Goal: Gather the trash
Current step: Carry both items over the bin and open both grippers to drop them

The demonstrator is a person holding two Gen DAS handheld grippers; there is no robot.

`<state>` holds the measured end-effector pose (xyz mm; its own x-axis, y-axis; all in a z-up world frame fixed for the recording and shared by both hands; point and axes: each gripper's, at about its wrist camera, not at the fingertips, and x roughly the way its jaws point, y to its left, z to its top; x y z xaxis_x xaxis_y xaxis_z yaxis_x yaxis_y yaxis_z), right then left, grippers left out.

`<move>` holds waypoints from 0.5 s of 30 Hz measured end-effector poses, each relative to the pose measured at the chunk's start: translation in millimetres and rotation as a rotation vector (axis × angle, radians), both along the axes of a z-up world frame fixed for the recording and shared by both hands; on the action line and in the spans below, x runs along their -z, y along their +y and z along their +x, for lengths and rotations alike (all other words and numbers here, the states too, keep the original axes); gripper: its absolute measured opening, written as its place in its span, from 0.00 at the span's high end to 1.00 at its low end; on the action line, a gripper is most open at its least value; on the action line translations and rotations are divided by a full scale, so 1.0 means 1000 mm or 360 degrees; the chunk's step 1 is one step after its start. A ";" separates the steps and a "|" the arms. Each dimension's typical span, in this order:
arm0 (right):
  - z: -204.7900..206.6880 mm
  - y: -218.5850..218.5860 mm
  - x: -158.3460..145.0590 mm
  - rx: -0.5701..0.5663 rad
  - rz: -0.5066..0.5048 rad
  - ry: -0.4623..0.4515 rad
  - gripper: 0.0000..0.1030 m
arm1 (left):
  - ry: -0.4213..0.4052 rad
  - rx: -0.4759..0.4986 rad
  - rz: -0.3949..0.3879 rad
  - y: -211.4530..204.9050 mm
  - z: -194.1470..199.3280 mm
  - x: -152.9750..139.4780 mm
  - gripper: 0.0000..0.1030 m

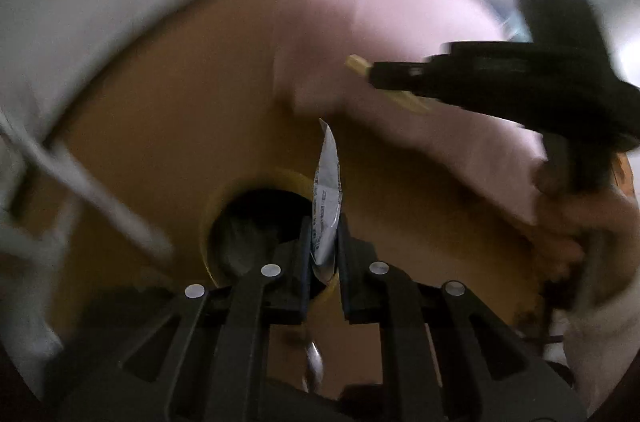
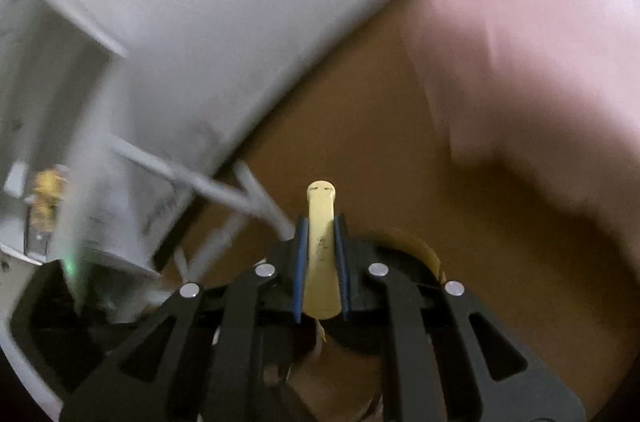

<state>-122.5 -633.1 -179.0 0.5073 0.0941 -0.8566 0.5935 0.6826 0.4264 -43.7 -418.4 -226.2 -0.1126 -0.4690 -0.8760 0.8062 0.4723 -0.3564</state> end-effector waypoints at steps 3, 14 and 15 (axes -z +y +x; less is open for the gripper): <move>-0.001 -0.001 0.089 -0.0036 0.0211 0.0284 0.87 | 0.0075 -0.0033 0.0264 -0.015 0.001 0.075 0.90; -0.014 -0.003 0.116 -0.0030 0.0263 0.0367 0.81 | 0.0193 -0.0017 0.0338 -0.043 -0.004 0.105 0.89; -0.016 -0.004 0.118 -0.0017 0.0289 0.0371 0.55 | 0.0191 -0.0012 0.0351 -0.040 -0.001 0.106 0.83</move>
<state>-138.5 -636.7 -297.4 0.2972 0.2607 -0.9185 0.6829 0.6143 0.3954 -45.2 -458.2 -331.9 -0.2192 -0.2689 -0.9379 0.7606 0.5550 -0.3369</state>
